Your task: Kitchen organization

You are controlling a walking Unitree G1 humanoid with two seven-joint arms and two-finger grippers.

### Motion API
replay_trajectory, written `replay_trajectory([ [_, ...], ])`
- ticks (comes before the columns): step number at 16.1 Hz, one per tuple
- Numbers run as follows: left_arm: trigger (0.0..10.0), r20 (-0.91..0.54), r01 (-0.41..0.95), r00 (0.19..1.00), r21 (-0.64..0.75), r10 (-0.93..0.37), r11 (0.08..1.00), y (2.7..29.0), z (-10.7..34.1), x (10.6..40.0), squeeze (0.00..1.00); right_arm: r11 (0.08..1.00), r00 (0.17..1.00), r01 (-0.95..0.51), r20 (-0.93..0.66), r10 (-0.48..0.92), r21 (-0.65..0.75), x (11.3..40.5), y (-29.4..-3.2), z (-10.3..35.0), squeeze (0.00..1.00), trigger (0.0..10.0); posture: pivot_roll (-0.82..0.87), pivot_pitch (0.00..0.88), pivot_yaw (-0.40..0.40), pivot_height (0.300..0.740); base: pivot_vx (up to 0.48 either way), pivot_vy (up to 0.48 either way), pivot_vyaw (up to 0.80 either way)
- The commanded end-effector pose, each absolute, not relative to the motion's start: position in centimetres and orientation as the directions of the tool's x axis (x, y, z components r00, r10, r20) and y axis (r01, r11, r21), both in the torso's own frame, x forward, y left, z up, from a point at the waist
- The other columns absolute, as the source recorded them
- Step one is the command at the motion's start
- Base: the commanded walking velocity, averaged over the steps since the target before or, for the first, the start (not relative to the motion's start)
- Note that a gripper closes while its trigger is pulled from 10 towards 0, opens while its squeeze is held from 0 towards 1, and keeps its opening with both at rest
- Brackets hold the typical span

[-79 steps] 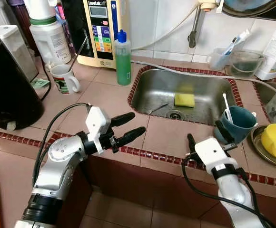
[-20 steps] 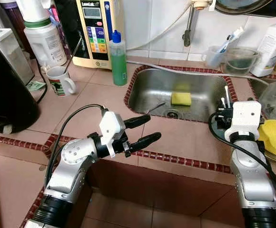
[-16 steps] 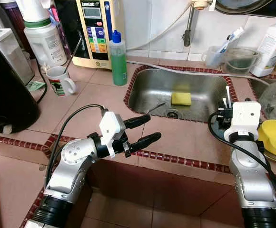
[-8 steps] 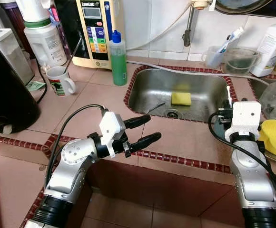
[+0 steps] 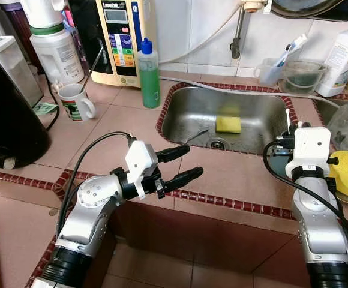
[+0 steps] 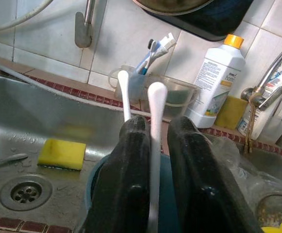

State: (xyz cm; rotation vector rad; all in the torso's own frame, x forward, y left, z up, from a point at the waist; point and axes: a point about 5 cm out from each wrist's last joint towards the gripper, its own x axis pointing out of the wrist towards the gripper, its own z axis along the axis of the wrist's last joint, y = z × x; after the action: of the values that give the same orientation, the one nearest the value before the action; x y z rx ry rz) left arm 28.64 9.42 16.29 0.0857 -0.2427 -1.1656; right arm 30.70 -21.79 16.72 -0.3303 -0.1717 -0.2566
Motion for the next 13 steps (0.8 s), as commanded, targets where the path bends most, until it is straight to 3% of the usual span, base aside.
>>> replay_trajectory([
  [1, 10.0, 0.157, 0.894, 0.373, 0.203, -0.914, 0.400, 9.5, 16.7, 28.7, 0.00, 0.911, 0.950, 0.282, 0.221, -0.221, -0.302, 30.8, -21.7, 17.1, 0.00, 0.0, -0.13, 0.033, 0.042, 0.740, 0.000, 0.000, 0.00],
  [13, 10.0, 0.164, 0.902, 0.352, 0.201, -0.921, 0.381, 9.2, 16.8, 28.8, 0.00, 0.902, 0.934, 0.315, 0.265, -0.240, -0.294, 30.8, -22.1, 18.5, 0.00, 0.0, -0.14, 0.016, 0.039, 0.740, 0.000, 0.000, 0.00],
])
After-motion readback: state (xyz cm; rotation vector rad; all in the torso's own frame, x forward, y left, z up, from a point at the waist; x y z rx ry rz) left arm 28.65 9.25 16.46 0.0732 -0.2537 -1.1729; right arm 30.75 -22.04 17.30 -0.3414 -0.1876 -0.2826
